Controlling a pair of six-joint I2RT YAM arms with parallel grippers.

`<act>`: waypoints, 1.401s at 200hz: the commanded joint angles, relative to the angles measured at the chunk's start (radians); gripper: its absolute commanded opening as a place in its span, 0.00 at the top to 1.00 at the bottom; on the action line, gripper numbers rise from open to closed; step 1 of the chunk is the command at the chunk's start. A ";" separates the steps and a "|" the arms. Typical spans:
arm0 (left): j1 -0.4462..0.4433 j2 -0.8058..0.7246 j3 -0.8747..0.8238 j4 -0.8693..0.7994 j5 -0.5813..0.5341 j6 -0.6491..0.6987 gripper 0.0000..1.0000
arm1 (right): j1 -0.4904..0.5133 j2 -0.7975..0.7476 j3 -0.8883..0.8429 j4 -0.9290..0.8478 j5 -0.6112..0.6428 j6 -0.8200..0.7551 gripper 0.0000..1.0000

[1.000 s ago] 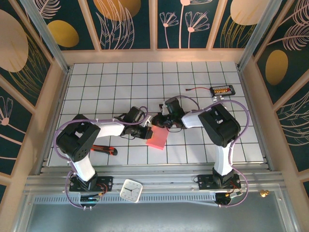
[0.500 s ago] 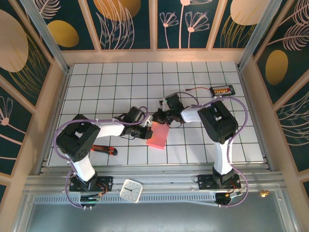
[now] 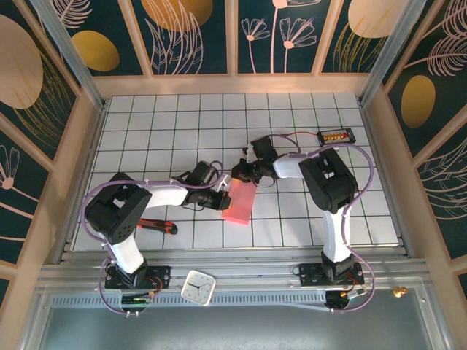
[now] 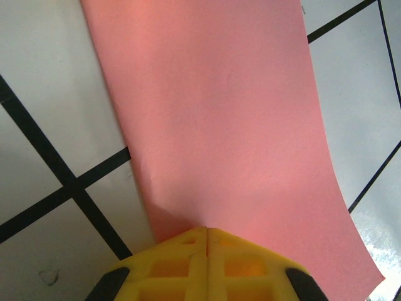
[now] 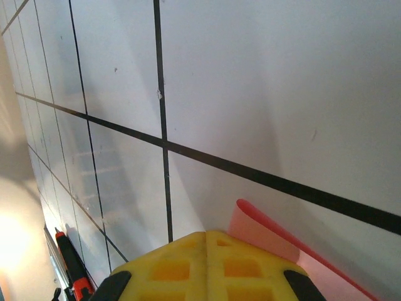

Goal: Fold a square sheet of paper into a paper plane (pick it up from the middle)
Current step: First fold in half a square sheet of paper at the center of the table.

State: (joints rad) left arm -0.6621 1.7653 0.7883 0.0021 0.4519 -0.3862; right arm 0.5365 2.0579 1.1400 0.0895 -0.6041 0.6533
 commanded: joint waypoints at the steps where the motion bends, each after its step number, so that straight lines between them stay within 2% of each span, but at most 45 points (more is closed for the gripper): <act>1: -0.017 0.108 -0.112 -0.330 -0.095 0.009 1.00 | -0.062 0.076 0.047 -0.011 0.218 -0.060 1.00; 126: -0.017 0.112 -0.113 -0.330 -0.110 0.007 1.00 | -0.118 0.112 0.153 -0.072 0.250 -0.071 1.00; 148: -0.017 0.111 -0.110 -0.330 -0.113 0.005 1.00 | -0.128 0.078 0.164 -0.062 0.224 -0.092 1.00; 178: -0.017 0.111 -0.103 -0.324 -0.113 -0.002 1.00 | -0.131 -0.046 0.085 -0.012 0.191 -0.116 1.00; 220: -0.017 0.106 -0.086 -0.308 -0.104 -0.019 1.00 | -0.068 -0.162 -0.073 0.068 0.110 -0.077 1.00; 280: -0.018 0.105 -0.074 -0.310 -0.110 -0.021 1.00 | 0.005 -0.098 -0.087 0.138 0.042 -0.018 1.00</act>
State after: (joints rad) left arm -0.6624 1.7664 0.7933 0.0013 0.4473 -0.4015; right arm 0.5301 1.9179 1.0481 0.1692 -0.5213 0.6086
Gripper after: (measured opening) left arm 0.056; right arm 0.057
